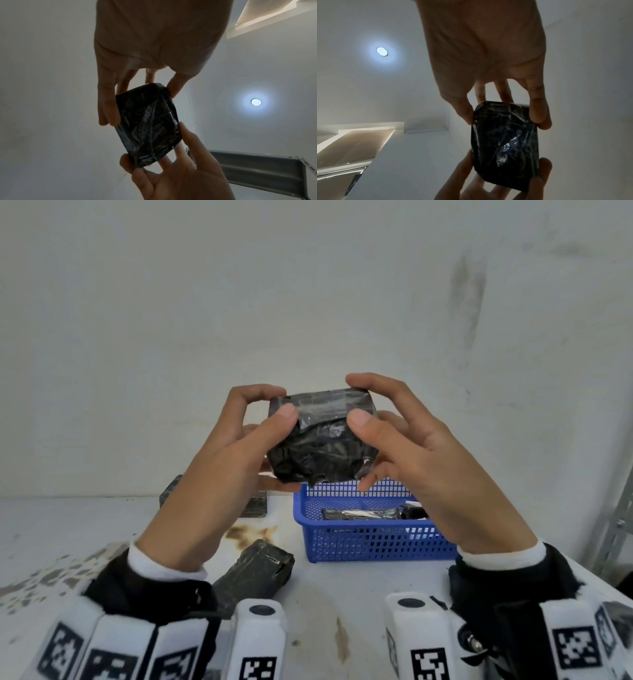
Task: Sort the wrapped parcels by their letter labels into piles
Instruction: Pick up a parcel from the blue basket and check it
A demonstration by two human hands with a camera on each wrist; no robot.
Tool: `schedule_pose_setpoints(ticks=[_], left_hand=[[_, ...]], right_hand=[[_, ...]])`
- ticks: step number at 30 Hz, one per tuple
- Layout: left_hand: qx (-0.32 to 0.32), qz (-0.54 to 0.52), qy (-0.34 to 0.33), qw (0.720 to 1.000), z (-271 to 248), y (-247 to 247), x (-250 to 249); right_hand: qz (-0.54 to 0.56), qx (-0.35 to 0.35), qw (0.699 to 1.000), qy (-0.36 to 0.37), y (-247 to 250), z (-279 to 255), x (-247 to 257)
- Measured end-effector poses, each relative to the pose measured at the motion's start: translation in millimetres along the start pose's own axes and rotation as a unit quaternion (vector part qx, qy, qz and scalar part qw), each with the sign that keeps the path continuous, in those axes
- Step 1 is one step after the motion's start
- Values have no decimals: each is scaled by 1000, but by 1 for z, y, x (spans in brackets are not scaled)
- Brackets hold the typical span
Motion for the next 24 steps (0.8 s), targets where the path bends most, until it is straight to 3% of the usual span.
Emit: schedule_pose_setpoints(ticks=[6, 11, 24], left_hand=[[27, 7, -23, 999, 1, 1, 0], [13, 41, -50, 998, 1, 2, 0], [-5, 54, -40, 998, -2, 2, 0]], right_hand=[[-5, 7, 1000, -2, -3, 0, -1], [-40, 6, 999, 22, -6, -1, -1], [-47, -16, 998, 23, -3, -2, 1]])
Point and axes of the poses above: each hand's wrist, its own z-axis towards the middle knuckle, its own y-axis out of the back of the hand, x = y × z, the point moved 3 cm from there along z, towards the middle knuckle, and after that the axes turned 12 degrees about -x, right-handed, at the moved point
